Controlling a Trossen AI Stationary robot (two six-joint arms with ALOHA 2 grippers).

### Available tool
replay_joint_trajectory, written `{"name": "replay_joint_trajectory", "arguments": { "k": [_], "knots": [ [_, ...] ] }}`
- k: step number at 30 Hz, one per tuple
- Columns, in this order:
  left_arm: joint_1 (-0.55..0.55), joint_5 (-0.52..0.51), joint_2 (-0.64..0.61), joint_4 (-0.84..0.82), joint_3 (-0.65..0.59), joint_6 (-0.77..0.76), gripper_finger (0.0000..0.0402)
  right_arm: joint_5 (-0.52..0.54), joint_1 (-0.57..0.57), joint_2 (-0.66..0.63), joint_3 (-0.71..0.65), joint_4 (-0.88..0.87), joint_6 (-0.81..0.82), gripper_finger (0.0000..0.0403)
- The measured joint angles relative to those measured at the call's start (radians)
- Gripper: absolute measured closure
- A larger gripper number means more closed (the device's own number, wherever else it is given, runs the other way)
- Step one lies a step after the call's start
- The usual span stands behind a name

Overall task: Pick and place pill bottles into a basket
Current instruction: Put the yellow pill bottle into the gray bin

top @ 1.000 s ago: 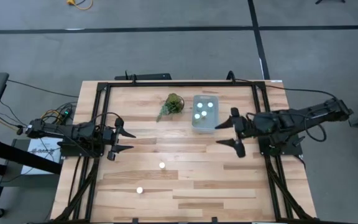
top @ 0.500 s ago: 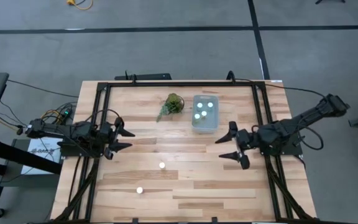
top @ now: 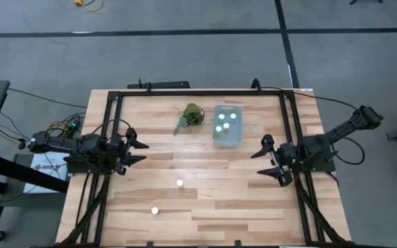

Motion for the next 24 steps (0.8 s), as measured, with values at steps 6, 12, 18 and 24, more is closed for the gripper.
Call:
{"name": "replay_joint_trajectory", "arguments": {
  "k": [6, 12, 18, 24],
  "knots": [
    [0.000, -0.030, 0.000, -0.008, 0.000, 0.000, 0.0203, -0.060, -0.002, -0.132, -0.083, 0.001, -0.027, 0.0133],
    [0.000, -0.057, 0.000, -0.006, 0.001, -0.001, 0.0203, -0.096, -0.002, -0.246, -0.166, 0.059, -0.082, 0.0133],
    [0.000, -0.058, 0.007, 0.022, 0.002, -0.029, 0.0203, -0.097, -0.002, -0.293, -0.176, -0.007, -0.106, 0.0133],
    [-0.031, -0.069, 0.115, 0.126, 0.002, -0.036, 0.0203, -0.077, -0.021, -0.303, -0.177, -0.123, -0.066, 0.0133]
  ]
}}
